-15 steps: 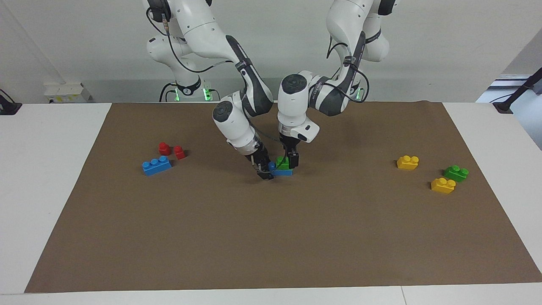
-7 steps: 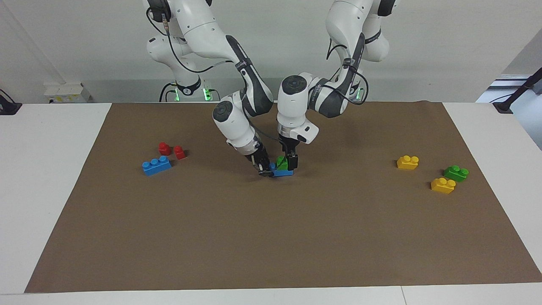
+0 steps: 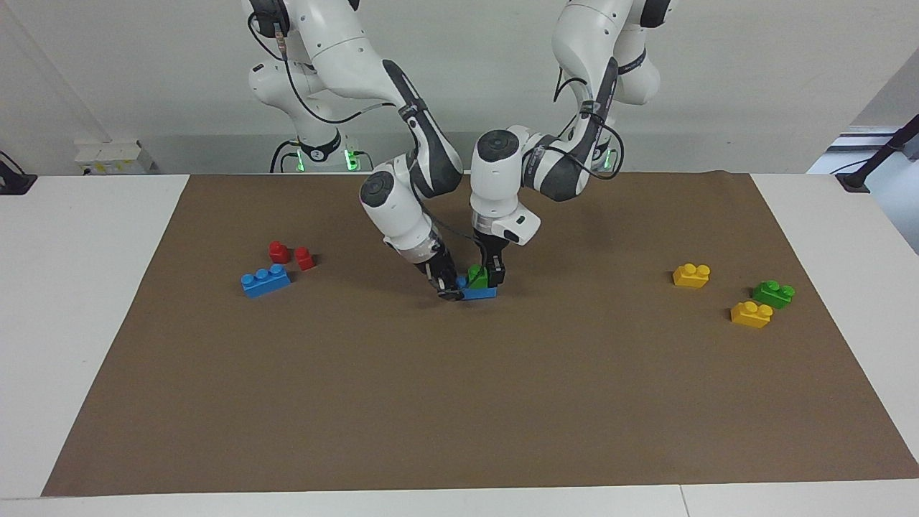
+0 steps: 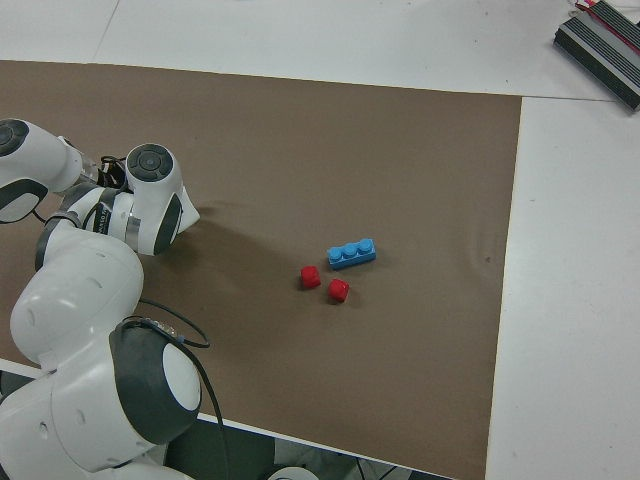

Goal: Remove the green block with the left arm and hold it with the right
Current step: 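Close the left gripper on the green brick while the right gripper grips blue, then pull the green brick away with the left gripper while the right gripper pulls blue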

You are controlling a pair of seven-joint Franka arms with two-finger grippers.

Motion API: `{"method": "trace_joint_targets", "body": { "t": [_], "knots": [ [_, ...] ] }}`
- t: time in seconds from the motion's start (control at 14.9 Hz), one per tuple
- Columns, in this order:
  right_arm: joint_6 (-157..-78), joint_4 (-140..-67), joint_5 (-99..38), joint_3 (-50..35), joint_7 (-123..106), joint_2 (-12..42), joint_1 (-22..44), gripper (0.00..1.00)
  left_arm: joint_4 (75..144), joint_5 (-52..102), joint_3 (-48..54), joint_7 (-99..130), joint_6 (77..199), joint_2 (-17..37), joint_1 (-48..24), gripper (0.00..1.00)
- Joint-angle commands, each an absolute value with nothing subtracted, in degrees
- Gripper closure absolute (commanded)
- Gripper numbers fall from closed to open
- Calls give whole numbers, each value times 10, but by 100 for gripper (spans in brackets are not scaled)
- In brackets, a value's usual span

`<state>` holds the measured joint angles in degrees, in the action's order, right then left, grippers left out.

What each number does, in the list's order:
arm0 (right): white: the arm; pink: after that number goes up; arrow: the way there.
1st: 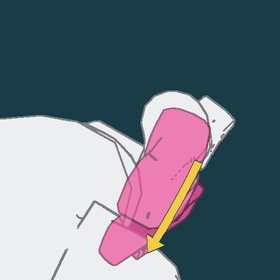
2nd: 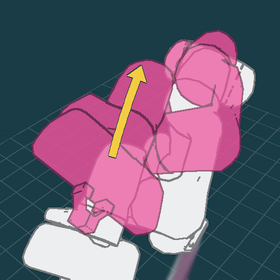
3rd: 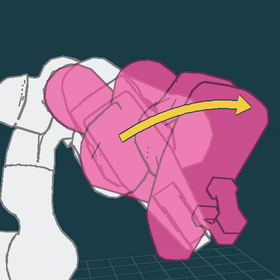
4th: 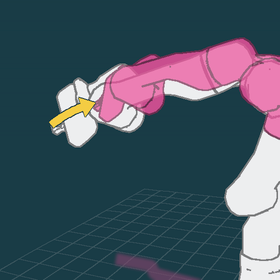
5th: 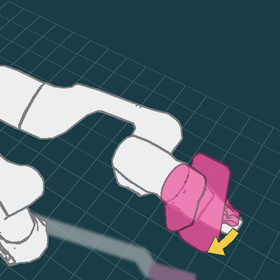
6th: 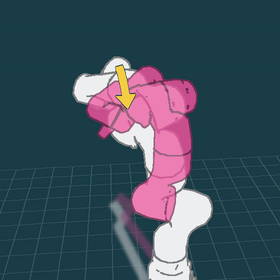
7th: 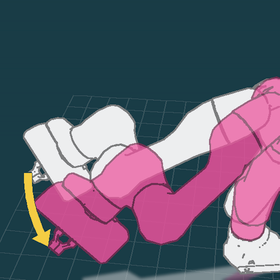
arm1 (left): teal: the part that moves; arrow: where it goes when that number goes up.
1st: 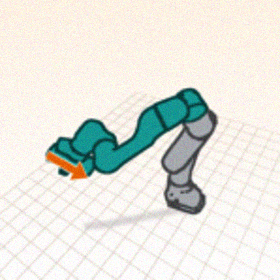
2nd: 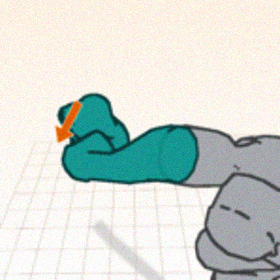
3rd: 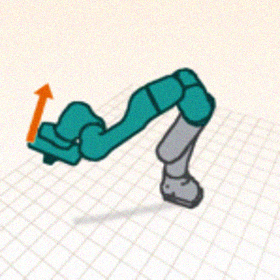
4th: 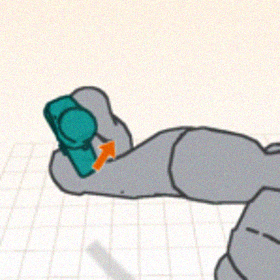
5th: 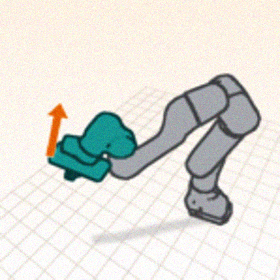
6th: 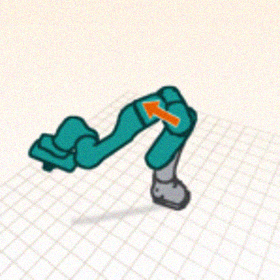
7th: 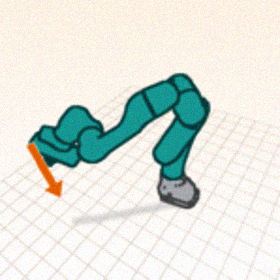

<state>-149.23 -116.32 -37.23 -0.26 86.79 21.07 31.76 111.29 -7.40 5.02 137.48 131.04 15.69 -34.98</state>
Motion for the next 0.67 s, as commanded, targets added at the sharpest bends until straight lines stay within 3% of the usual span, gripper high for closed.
{"method": "trace_joint_targets", "body": {
  "t": [0.0, 0.34, 0.6],
  "knots": [
    [-1502, -1164, -391, -4, 844, 214, 314, 100, 1122, -86, 43, 1372, 1325, 154, -356, 100],
    [-1502, -1164, -391, -4, 844, 214, 313, 100, 1117, -85, 43, 1370, 1313, 140, -349, 100],
    [-1502, -1164, -391, -4, 844, 214, 313, 100, 1108, -85, 44, 1346, 1254, 91, -328, 100]
  ]
}}
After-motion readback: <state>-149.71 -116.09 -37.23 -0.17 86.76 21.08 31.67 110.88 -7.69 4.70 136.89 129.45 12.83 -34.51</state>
